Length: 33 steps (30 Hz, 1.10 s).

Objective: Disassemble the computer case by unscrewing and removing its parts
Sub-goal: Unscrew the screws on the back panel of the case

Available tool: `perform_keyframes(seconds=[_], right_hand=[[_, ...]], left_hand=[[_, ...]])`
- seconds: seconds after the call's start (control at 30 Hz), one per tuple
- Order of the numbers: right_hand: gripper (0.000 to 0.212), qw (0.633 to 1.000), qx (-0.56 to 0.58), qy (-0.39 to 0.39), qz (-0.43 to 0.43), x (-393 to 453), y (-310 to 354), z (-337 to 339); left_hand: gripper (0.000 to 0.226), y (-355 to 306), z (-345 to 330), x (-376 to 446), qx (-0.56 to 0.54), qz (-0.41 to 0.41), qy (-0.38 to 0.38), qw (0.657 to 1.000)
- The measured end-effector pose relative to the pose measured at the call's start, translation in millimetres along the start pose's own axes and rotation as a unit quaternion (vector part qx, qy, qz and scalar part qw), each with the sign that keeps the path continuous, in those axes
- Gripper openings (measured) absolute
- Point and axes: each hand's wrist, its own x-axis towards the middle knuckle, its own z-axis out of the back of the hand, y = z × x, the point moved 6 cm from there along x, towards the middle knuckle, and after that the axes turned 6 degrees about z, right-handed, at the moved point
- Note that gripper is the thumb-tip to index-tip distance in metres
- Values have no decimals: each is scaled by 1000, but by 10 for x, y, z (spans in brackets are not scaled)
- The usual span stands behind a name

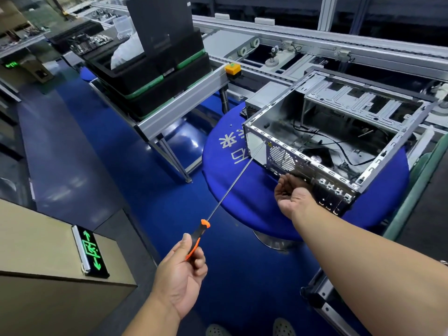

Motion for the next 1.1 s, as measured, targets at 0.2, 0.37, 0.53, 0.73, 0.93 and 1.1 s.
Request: perform_keyframes(seconds=[0.2,0.37,0.53,0.73,0.93,1.1], right_hand=[[12,1000,17,14,14,19,-36,29],[14,999,-31,8,16,-99,-144,93],[5,997,-5,75,-3,-384,-260,-108],[14,978,-16,208,31,-805,86,-1038],[18,988,-46,107,100,-914,830,-1674],[25,924,-342,-8,172,-698,1479,-1577]], left_hand=[[25,-67,-41,112,13,19,27,999],[21,-257,-128,268,28,39,83,995],[25,-537,-286,459,24,61,122,990],[26,-1096,-569,685,34,63,184,980],[28,-1524,-995,863,22,82,232,969],[37,-1526,-1295,1005,9,119,241,963]])
